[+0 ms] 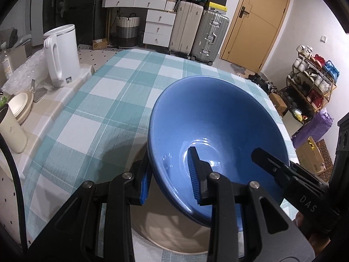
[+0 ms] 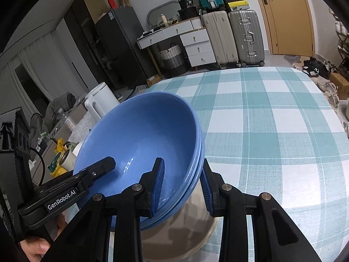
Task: Organize plates and bowls
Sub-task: 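Lift the nested blue bowls with both grippers and carry them over the cream plates, then lower the nested bowls onto the cream plate stack and open both grippers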
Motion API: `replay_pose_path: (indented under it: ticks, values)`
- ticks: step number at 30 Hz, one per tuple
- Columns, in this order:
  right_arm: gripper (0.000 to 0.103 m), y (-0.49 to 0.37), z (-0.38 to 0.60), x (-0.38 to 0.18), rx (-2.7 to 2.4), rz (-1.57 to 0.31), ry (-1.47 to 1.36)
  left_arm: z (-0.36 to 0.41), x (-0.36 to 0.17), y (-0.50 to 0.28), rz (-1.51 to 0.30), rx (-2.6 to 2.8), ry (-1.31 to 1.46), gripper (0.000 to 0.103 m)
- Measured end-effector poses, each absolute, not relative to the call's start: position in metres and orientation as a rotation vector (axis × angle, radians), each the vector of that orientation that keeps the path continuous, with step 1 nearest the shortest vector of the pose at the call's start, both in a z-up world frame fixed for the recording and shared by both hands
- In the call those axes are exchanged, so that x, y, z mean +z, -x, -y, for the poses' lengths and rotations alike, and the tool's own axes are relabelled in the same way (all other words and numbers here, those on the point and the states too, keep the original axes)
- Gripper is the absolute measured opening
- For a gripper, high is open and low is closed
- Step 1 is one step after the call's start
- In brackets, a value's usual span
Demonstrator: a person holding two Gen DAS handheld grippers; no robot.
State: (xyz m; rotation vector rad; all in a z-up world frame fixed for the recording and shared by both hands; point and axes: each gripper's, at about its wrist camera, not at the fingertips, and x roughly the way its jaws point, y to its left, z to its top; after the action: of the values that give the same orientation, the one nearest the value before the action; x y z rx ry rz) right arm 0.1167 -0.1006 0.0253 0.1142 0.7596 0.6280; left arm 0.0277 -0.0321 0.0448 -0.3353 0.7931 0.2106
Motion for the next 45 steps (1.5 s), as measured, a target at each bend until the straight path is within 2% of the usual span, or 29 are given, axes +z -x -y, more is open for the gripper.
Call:
replay_pose_path:
  ticks: [14, 17, 18, 22, 24, 26, 27, 29, 30, 31, 45]
  values:
    - [0.033, -0.127, 0.098, 0.015, 0.630, -0.762, -0.073, 0.031, 0.036, -0.044, -0.793, 0.187, 0.325, 0.028]
    - [0.034, -0.127, 0.098, 0.016, 0.637, -0.770, -0.064, 0.031, 0.038, -0.043, -0.785, 0.172, 0.324, 0.035]
    - [0.036, -0.127, 0.098, 0.016, 0.642, -0.772, -0.059, 0.030, 0.039, -0.041, -0.775, 0.170, 0.320, 0.042]
    - [0.054, -0.123, 0.102, 0.018, 0.638, -0.755, -0.022, 0.032, 0.048, -0.036, -0.741, 0.172, 0.283, 0.070]
    - [0.063, -0.121, 0.105, 0.020, 0.644, -0.749, -0.018, 0.031, 0.053, -0.030, -0.718, 0.149, 0.281, 0.078]
    - [0.078, -0.120, 0.110, 0.022, 0.665, -0.741, -0.015, 0.031, 0.061, -0.021, -0.676, 0.127, 0.257, 0.080]
    - [0.082, -0.118, 0.113, 0.023, 0.670, -0.729, -0.008, 0.031, 0.063, -0.017, -0.660, 0.122, 0.241, 0.082]
    - [0.095, -0.112, 0.118, 0.028, 0.679, -0.681, 0.010, 0.031, 0.069, -0.009, -0.622, 0.113, 0.205, 0.092]
    - [0.099, -0.108, 0.121, 0.031, 0.686, -0.650, 0.017, 0.031, 0.072, -0.003, -0.599, 0.110, 0.185, 0.103]
    - [0.102, -0.105, 0.123, 0.034, 0.696, -0.624, 0.022, 0.030, 0.073, 0.003, -0.575, 0.108, 0.176, 0.102]
    - [0.102, -0.048, 0.159, 0.074, 0.742, -0.444, 0.111, 0.027, 0.095, 0.063, -0.450, -0.025, 0.171, 0.102]
